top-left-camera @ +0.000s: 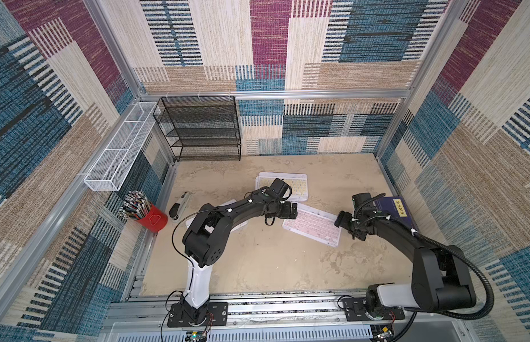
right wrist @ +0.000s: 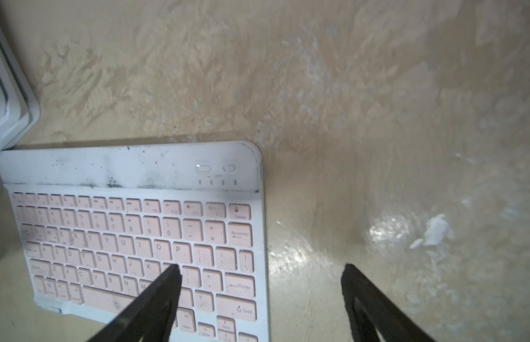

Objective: Stack the numeric keypads
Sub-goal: Adjust the numeric keypad at the center of the board.

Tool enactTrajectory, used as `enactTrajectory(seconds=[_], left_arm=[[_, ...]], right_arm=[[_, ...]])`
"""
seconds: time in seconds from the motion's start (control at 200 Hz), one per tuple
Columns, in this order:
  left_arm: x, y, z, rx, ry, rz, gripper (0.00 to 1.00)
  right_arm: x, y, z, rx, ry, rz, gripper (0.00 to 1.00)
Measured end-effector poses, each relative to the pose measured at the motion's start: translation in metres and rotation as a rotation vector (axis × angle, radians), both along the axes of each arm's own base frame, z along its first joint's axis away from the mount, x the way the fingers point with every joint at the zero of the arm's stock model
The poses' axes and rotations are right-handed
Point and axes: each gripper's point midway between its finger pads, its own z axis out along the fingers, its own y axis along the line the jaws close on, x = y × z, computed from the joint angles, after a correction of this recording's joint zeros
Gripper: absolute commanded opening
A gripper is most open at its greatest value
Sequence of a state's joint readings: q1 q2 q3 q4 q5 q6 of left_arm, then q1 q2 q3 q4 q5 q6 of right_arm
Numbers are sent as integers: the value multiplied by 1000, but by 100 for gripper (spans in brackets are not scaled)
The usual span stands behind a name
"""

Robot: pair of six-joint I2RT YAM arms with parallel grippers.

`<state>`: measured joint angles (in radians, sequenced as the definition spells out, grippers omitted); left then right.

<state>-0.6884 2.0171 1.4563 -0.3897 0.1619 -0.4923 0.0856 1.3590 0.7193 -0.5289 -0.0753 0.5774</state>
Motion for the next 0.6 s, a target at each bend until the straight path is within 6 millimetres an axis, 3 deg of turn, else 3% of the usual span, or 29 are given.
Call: enactTrajectory(seconds=[0.24, 0.601], left_arm=[[3, -9, -17, 4, 41, -23, 98], [3, -29, -16, -85, 56, -70, 98]], right_arm=[[2, -3, -9, -6, 10, -30, 86], [42, 6, -15, 17, -73, 9, 85]])
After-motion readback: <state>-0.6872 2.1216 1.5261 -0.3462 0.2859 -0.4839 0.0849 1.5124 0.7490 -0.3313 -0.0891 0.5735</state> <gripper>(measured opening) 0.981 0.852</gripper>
